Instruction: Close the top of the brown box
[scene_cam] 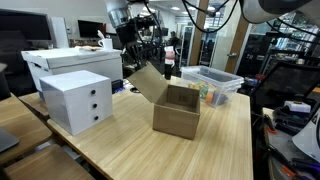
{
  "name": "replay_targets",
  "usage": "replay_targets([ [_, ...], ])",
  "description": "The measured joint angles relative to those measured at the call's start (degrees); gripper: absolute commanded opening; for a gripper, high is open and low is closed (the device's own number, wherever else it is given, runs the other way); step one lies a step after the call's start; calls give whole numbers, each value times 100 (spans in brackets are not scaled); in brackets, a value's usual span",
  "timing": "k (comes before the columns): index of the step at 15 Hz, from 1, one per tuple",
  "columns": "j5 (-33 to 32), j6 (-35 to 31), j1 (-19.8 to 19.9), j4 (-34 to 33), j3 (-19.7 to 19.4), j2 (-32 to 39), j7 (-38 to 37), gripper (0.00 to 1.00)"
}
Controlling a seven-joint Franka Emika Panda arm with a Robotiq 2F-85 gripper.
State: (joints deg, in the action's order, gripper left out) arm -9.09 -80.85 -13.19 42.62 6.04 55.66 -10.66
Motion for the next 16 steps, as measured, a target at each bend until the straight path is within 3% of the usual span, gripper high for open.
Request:
replay_targets([
  [9, 129, 11, 43, 427, 14, -323, -623, 3],
  [16, 432, -211, 169, 1609, 26, -975, -1067, 4],
])
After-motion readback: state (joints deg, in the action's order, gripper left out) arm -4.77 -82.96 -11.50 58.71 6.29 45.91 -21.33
